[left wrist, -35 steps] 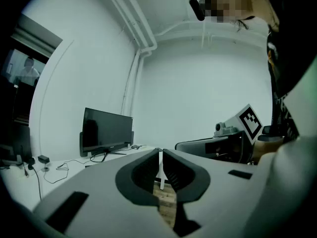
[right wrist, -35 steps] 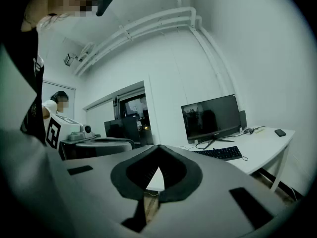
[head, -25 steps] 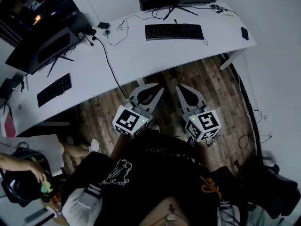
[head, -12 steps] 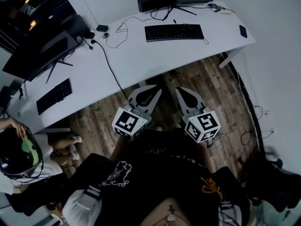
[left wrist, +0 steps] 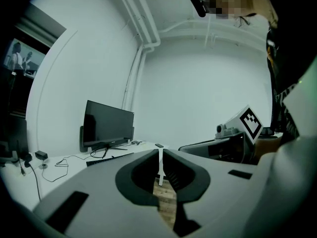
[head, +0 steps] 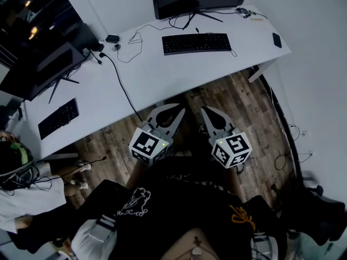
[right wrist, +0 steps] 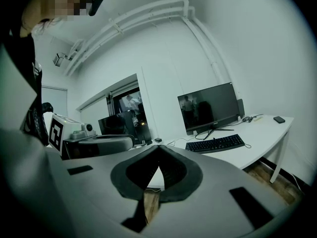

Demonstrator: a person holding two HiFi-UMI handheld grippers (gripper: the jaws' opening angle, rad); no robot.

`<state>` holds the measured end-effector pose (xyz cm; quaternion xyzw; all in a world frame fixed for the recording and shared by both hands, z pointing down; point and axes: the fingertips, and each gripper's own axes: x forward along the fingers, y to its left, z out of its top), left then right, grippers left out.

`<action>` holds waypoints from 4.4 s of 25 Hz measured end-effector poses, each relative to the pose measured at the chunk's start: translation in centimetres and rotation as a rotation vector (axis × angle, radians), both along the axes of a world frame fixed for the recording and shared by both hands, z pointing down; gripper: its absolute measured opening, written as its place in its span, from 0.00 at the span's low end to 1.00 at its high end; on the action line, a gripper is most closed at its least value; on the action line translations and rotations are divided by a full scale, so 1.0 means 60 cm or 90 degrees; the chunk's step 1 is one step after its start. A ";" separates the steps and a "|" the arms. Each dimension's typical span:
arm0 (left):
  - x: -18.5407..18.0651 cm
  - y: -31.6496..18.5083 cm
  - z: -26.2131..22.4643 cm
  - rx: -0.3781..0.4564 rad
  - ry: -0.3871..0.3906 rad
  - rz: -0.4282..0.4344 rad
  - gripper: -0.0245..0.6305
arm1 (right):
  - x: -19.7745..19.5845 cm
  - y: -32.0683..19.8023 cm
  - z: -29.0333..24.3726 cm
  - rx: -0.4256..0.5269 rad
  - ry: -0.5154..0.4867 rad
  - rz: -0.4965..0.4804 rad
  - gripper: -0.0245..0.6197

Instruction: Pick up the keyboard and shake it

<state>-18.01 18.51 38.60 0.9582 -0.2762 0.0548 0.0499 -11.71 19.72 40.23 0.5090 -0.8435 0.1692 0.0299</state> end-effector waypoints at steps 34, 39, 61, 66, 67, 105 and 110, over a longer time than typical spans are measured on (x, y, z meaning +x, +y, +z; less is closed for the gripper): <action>0.282 -0.403 0.042 -0.058 -0.070 -0.234 0.10 | 0.346 -0.451 0.068 -0.054 -0.091 -0.154 0.05; 0.271 -0.428 0.050 -0.073 -0.080 -0.248 0.10 | 0.354 -0.475 0.085 -0.074 -0.102 -0.141 0.05; 0.183 -0.680 0.205 -0.094 -0.160 -0.197 0.10 | 0.495 -0.674 0.327 -0.232 -0.001 0.046 0.26; 0.131 -0.725 0.293 -0.176 -0.195 -0.215 0.10 | 0.543 -0.708 0.411 -0.288 -0.008 0.099 0.34; 0.123 -0.733 0.306 -0.191 -0.200 -0.219 0.10 | 0.551 -0.713 0.424 -0.299 -0.007 0.110 0.34; 0.037 -0.939 0.493 -0.467 -0.075 -0.223 0.45 | 0.577 -0.793 0.479 -0.419 -0.032 0.168 0.42; 0.037 -0.930 0.467 -0.421 -0.100 -0.227 0.45 | 0.578 -0.789 0.477 -0.411 -0.030 0.161 0.41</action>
